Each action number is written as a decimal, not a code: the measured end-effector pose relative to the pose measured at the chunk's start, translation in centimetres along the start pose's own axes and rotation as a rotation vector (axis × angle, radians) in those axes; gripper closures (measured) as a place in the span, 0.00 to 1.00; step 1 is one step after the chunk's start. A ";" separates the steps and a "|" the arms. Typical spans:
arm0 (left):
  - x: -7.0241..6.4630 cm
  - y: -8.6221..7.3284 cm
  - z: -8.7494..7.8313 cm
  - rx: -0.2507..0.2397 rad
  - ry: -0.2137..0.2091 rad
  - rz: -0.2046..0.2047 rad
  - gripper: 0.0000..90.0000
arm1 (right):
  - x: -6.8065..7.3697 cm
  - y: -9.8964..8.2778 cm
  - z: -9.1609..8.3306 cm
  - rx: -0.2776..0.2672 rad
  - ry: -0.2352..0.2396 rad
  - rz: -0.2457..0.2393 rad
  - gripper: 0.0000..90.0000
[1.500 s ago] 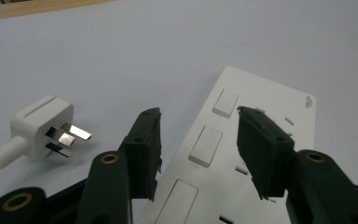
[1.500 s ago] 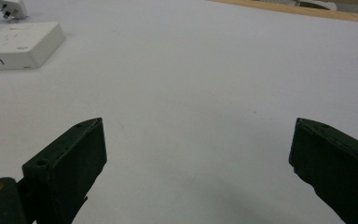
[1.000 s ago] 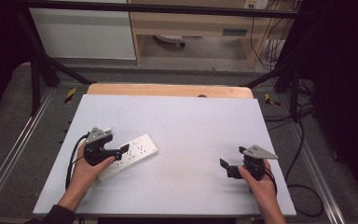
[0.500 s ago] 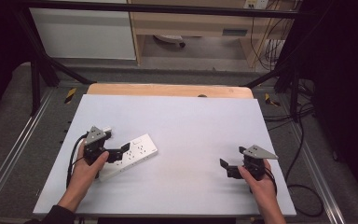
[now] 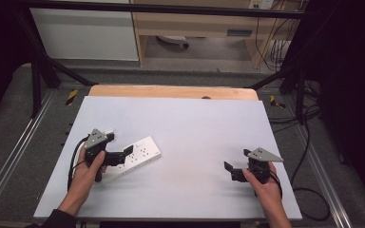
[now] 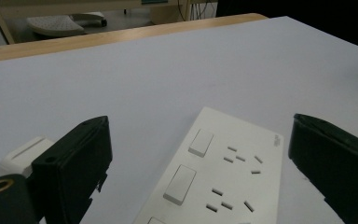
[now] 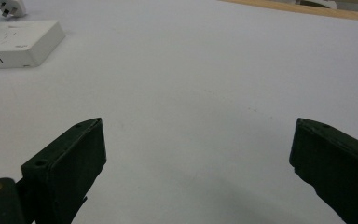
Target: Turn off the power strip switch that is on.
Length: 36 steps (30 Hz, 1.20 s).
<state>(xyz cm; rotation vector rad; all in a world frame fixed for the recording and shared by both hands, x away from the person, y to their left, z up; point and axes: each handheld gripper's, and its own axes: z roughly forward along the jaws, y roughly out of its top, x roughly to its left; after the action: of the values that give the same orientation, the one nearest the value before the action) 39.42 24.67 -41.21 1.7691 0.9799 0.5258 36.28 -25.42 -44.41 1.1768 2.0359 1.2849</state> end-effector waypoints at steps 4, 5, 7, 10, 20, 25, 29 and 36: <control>-0.1 0.2 -0.3 -0.018 0.008 0.005 0.06 | 0.0 0.0 0.0 0.003 0.001 -0.007 0.05; -0.1 0.2 -0.4 -0.021 0.009 0.003 0.07 | 0.0 0.0 0.0 0.004 0.002 -0.007 0.05; 0.0 0.3 -0.6 -0.030 0.008 -0.005 0.06 | 0.0 0.0 0.0 0.005 0.002 -0.008 0.05; 0.0 0.5 -1.0 -0.052 0.016 -0.008 0.06 | 0.0 0.0 0.1 0.005 0.004 -0.005 0.05; -0.6 1.5 -2.4 -0.098 0.010 -0.019 0.06 | -0.1 0.0 0.1 0.006 0.002 0.000 0.05; -0.7 2.3 -3.7 -0.112 -0.009 -0.020 0.06 | -0.1 0.0 0.1 0.004 0.001 0.001 0.05; -0.7 2.8 -4.7 -0.129 -0.009 -0.019 0.06 | -0.1 0.0 0.1 0.004 0.000 0.001 0.05; -0.4 2.7 -6.5 -0.144 -0.003 -0.024 0.06 | -0.1 0.0 0.0 0.001 -0.001 0.004 0.05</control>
<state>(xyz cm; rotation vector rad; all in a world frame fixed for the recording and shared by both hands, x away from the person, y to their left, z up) 35.47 27.52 -36.12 1.6274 0.9367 0.5649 36.36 -25.53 -44.47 1.1827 2.0350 1.2853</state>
